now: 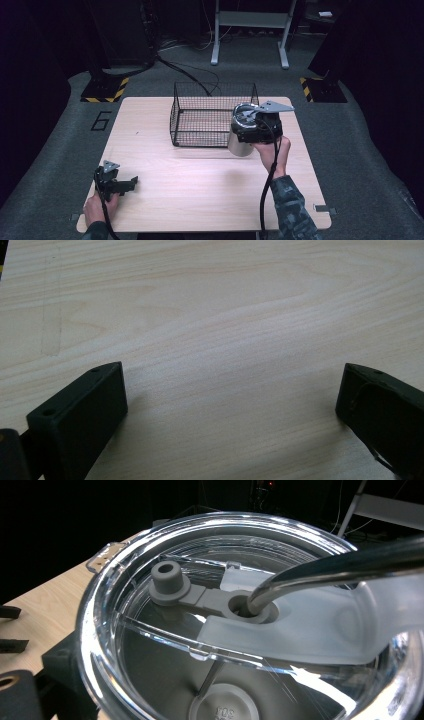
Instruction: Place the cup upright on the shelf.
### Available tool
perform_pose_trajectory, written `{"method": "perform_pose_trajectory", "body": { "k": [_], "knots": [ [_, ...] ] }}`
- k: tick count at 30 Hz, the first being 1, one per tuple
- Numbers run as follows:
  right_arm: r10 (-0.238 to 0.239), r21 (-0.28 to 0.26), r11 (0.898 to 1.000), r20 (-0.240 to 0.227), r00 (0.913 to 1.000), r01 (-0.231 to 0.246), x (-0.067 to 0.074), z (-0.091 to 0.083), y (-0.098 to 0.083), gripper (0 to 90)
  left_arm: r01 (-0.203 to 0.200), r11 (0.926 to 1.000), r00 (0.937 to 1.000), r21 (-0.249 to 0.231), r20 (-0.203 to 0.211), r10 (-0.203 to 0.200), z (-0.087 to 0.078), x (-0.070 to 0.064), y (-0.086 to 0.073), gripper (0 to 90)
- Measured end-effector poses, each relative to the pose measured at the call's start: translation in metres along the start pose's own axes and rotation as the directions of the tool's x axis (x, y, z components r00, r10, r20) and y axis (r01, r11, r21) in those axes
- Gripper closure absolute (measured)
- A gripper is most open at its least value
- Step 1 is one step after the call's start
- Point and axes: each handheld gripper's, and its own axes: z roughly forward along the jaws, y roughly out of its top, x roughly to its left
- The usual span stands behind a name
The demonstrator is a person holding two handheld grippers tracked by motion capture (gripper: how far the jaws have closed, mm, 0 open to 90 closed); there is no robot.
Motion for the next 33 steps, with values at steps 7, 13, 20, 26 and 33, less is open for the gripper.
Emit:
{"method": "perform_pose_trajectory", "body": {
  "k": [7, 13, 20, 26, 33],
  "knots": [
    [0.0, -0.004, 1.0, -0.004, 1.0, 0.0, -0.003, 0.005, 0.014, 3.7, 0.0, 1.0, 1.0, 0.0, 0.0, 0.0, 0.0, 0.0, 0.0, 0.0],
    [0.0, -0.007, 1.0, -0.005, 1.0, 0.0, -0.004, 0.01, 0.025, 3.7, 0.0, 1.0, 1.0, 0.0, 0.0, 0.0, 0.0, 0.0, 0.0, 0.0],
    [-0.002, -0.004, 1.0, 0.0, 1.0, 0.002, -0.006, 0.017, 0.036, 3.7, 0.0, 1.0, 1.0, 0.0, 0.0, 0.0, 0.0, 0.0, 0.0, 0.1],
    [-0.007, -0.002, 1.0, 0.003, 1.0, 0.007, -0.01, 0.024, 0.043, 3.7, 0.0, 1.0, 1.0, 0.0, 0.0, 0.0, 0.0, 0.0, 0.0, 0.0],
    [-0.014, 0.001, 1.0, 0.0, 0.9999, 0.014, -0.01, 0.031, 0.054, 3.7, 0.0, 1.0, 1.0, 0.0, 0.0, 0.0, 0.0, 0.0, 0.0, 0.0]
  ]
}}
